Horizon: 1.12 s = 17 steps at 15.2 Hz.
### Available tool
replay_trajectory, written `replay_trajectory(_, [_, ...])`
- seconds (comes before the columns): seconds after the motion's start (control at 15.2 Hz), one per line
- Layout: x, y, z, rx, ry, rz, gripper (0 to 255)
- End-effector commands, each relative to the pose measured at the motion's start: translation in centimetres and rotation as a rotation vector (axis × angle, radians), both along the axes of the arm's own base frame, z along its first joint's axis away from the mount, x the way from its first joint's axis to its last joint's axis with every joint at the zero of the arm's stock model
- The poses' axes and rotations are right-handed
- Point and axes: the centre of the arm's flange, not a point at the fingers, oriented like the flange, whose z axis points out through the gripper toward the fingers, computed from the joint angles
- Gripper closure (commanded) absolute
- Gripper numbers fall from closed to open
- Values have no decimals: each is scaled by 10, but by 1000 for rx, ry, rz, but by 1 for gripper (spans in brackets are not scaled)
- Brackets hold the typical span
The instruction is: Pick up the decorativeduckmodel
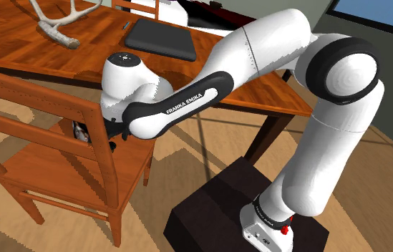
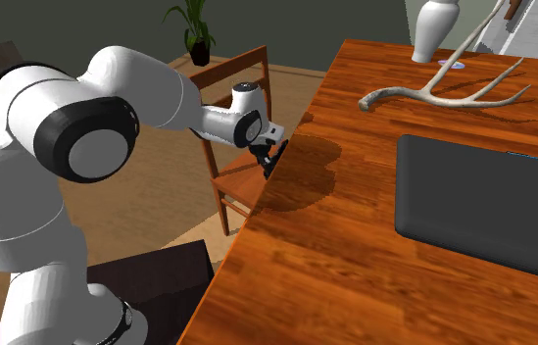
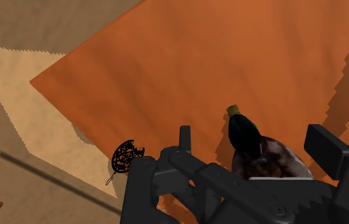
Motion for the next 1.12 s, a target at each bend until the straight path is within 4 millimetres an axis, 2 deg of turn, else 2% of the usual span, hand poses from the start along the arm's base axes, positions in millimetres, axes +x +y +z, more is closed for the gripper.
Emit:
replay_trajectory(0.0, [0,1,-14,0,0,0,0])
replay_trajectory(0.13, [0,1,-14,0,0,0,0])
replay_trajectory(0.2, [0,1,-15,0,0,0,255])
replay_trajectory(0.79, [0,1,-14,0,0,0,255])
replay_trajectory(1.06, [0,1,7,0,0,0,255])
